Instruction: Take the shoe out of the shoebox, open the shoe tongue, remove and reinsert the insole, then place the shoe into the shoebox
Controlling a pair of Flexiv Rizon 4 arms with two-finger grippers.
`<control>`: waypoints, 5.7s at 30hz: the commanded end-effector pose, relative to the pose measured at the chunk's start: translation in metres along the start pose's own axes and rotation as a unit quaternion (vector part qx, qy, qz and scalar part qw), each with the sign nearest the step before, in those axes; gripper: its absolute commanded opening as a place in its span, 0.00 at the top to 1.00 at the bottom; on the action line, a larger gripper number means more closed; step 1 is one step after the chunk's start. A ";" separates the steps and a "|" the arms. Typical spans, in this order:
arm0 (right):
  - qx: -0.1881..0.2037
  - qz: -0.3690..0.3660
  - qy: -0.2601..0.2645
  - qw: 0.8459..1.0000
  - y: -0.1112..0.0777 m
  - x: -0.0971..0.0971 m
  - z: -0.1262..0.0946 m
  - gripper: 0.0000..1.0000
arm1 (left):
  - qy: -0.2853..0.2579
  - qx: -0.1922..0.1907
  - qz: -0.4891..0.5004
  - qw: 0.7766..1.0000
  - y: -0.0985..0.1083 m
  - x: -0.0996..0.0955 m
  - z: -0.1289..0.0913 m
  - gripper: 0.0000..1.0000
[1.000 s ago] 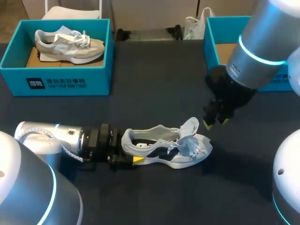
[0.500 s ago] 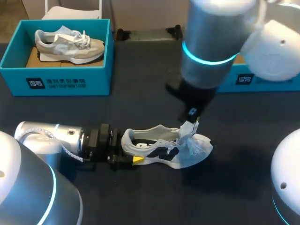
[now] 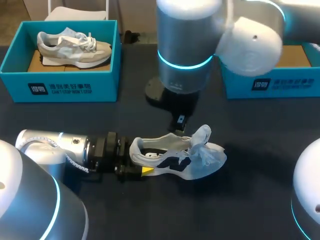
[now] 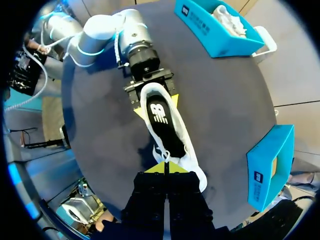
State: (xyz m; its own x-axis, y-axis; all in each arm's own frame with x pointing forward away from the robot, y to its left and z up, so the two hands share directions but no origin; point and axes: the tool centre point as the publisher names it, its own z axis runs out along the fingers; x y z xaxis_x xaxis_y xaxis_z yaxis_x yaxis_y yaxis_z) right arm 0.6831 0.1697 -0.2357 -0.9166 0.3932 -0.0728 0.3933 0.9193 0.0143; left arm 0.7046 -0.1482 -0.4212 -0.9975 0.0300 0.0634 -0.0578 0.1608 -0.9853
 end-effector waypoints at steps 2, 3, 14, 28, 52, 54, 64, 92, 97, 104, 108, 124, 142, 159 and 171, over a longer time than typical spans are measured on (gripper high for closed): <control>0.013 0.000 0.001 1.000 0.006 0.000 0.003 1.00 | -0.001 -0.001 0.000 1.000 0.000 0.000 0.000 1.00; 0.013 0.000 0.001 1.000 0.006 0.000 0.003 1.00 | -0.001 -0.001 0.000 1.000 0.000 0.000 0.000 1.00; 0.010 -0.070 0.001 0.997 0.045 0.012 0.033 1.00 | -0.001 -0.001 0.000 1.000 0.000 0.000 0.000 1.00; 0.031 -0.093 -0.012 0.995 0.059 0.018 0.049 1.00 | -0.001 -0.001 0.000 1.000 0.000 0.000 0.000 1.00; -0.007 -0.138 -0.045 0.989 0.062 0.019 0.113 1.00 | -0.001 -0.001 0.000 1.000 0.000 0.000 0.000 1.00; -0.006 -0.142 -0.040 0.989 0.064 0.018 0.117 1.00 | -0.001 -0.001 0.000 1.000 0.000 0.000 0.000 1.00; 0.006 -0.163 -0.024 0.986 0.064 0.009 0.136 1.00 | -0.001 -0.001 0.000 1.000 0.000 0.000 0.000 1.00; 0.034 -0.127 -0.008 0.991 0.023 -0.018 0.151 0.70 | -0.001 -0.001 0.000 1.000 0.000 0.000 0.000 1.00; 0.040 -0.124 0.006 0.991 0.022 -0.022 0.156 0.67 | -0.001 -0.001 0.000 1.000 0.000 0.000 0.000 1.00; 0.039 -0.119 0.030 0.992 0.021 -0.022 0.170 0.59 | -0.001 -0.001 0.000 1.000 0.000 0.000 0.000 1.00; 0.042 -0.112 0.048 0.992 0.019 -0.022 0.176 0.57 | -0.001 -0.001 0.000 1.000 0.000 0.000 0.000 1.00; 0.060 -0.109 0.139 0.982 0.017 0.000 0.188 0.66 | -0.001 -0.001 0.000 1.000 0.000 0.000 0.000 1.00; 0.056 -0.108 0.153 0.981 0.019 0.015 0.191 0.62 | -0.001 -0.001 0.000 1.000 0.000 0.000 0.000 1.00; 0.045 -0.096 0.171 0.979 0.011 0.036 0.183 1.00 | -0.001 -0.001 0.000 1.000 0.000 0.000 0.000 1.00; -0.023 -0.100 0.113 0.988 0.007 0.029 0.142 1.00 | -0.001 -0.001 0.000 1.000 0.000 0.000 0.000 1.00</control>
State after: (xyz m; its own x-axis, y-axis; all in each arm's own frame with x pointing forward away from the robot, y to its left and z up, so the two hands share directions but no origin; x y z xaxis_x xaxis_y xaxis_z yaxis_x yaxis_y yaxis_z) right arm 0.6853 0.1921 -0.3935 -0.9626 0.1888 0.1943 0.1978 0.9799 0.0277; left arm 0.7006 -0.1441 -0.4213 -0.9974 0.0330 0.0633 -0.0572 0.1619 -0.9852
